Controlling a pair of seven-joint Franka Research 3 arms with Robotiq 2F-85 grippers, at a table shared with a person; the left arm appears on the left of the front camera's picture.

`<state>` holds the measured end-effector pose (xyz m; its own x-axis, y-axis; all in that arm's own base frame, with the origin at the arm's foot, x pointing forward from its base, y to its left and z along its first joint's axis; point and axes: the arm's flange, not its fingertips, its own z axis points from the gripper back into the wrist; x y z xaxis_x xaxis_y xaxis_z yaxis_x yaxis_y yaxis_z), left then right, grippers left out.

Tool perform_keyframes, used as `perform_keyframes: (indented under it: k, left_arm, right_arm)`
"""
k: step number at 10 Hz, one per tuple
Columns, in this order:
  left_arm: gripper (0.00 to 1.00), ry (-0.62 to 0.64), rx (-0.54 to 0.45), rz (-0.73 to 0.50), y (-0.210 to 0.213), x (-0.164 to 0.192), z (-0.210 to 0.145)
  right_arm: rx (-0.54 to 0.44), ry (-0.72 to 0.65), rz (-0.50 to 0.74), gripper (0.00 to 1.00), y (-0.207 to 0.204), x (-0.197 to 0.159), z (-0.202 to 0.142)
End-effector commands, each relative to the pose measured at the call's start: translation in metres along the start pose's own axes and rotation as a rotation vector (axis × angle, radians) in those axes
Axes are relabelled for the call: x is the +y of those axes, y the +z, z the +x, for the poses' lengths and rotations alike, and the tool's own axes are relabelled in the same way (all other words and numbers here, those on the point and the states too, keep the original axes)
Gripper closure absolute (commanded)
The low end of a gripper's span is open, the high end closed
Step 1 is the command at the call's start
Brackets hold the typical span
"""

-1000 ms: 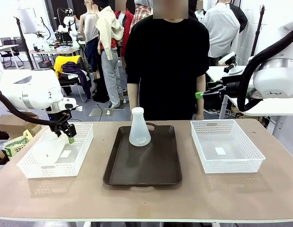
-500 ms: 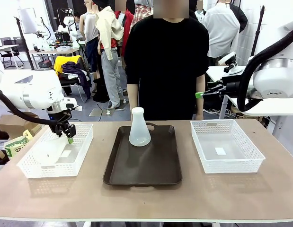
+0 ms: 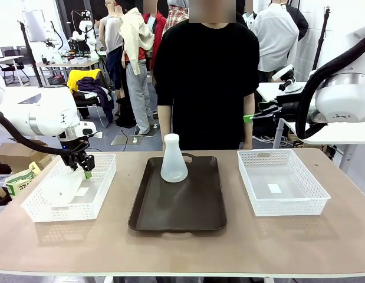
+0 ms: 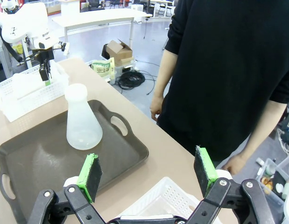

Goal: Prepare the laboratory tools.
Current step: Pick up the Big flask that the person points to, then place the picked Big flask upright in the Handle tray as directed by the person.

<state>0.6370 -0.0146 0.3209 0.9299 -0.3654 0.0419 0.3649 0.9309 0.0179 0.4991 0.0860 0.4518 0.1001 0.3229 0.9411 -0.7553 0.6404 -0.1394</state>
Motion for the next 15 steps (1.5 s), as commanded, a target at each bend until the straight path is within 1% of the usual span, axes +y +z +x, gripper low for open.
perform_keyframes:
  k: [1,13,14,15]
  left_arm:
    - [1.00,-0.012,-0.003,0.002,0.000,0.000,-0.001]
    - [1.00,0.000,0.000,0.000,0.000,0.000,0.000]
    - [1.00,-0.035,-0.029,-0.012,0.012,-0.014,-0.001]
    - [1.00,-0.039,-0.045,-0.033,0.022,-0.024,-0.002]
  right_arm:
    - [0.015,-0.010,-0.001,0.00,0.000,0.001,0.001]
    - [0.015,-0.010,-0.001,0.00,0.000,0.001,0.001]
    - [0.015,-0.010,-0.001,0.00,0.000,0.001,0.001]
    - [0.015,-0.010,-0.001,0.00,0.000,0.001,0.001]
